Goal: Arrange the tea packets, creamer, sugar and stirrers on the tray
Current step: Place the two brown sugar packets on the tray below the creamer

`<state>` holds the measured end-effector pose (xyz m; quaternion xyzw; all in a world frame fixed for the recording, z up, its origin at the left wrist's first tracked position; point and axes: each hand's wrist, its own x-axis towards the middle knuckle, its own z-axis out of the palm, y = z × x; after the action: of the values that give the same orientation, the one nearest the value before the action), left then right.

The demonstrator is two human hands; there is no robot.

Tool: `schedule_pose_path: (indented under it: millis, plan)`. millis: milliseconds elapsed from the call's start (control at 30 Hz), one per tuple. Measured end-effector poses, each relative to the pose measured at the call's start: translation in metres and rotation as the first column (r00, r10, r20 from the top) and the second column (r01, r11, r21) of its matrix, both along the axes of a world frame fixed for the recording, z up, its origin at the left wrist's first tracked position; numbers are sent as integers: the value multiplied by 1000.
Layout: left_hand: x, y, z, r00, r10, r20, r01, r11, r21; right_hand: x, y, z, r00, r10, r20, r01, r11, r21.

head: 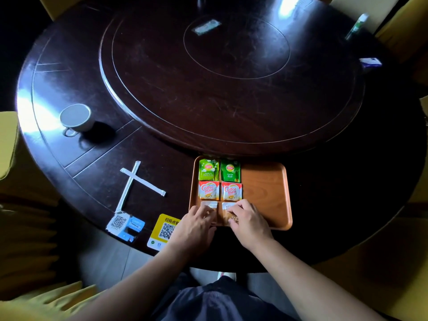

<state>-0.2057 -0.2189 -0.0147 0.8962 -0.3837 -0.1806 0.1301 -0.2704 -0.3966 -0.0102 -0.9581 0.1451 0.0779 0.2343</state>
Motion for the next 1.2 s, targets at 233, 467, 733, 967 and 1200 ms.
schedule_pose_path:
  millis: [233, 467, 733, 967, 1200]
  plan:
    - [0, -1, -1, 1000, -13, -15, 14, 999, 46, 4, 4, 1, 999, -18, -36, 17, 999, -35]
    - [1, -1, 3, 999, -10, -35, 11, 999, 30, 5, 4, 6, 998, -3, -61, 1, 999, -32]
    - [21, 23, 12, 996, 46, -80, -47, 999, -16, 19, 10, 22, 998, 7, -66, -7, 1000, 2]
    - [55, 81, 20, 948, 288, -135, -293, 956, -20, 63, 41, 38, 992, 119, -50, -117, 992, 38]
    - [94, 151, 16, 798, 599, -71, -599, 800, 21, 118, 99, 40, 961, 248, -121, -247, 969, 28]
